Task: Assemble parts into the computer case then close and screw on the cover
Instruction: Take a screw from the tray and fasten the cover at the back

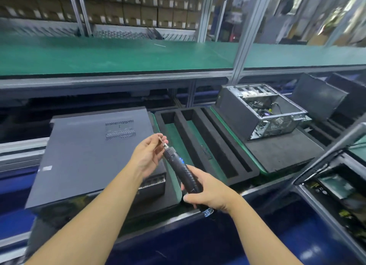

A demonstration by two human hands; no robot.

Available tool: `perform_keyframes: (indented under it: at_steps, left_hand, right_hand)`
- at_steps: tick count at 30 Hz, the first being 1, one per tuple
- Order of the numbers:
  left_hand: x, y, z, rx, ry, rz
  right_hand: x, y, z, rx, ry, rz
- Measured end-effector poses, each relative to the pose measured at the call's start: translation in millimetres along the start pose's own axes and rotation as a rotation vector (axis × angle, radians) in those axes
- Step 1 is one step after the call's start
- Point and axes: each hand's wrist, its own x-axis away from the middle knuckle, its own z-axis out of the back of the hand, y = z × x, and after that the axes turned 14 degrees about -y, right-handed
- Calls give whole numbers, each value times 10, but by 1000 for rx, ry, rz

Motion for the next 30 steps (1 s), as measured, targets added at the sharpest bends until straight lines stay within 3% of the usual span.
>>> perform_keyframes:
  at_steps: [10, 19, 30]
  left_hand:
    - [752, 410, 468, -261, -165, -11]
    - [890, 881, 635, -841, -295, 181]
    - [626, 373, 212, -391, -84, 227]
  right_hand:
    - [27, -193, -766, -28, -53, 25]
    - [64, -218, -982, 52, -31, 3]
    - [42, -32, -1034, -32, 150, 38]
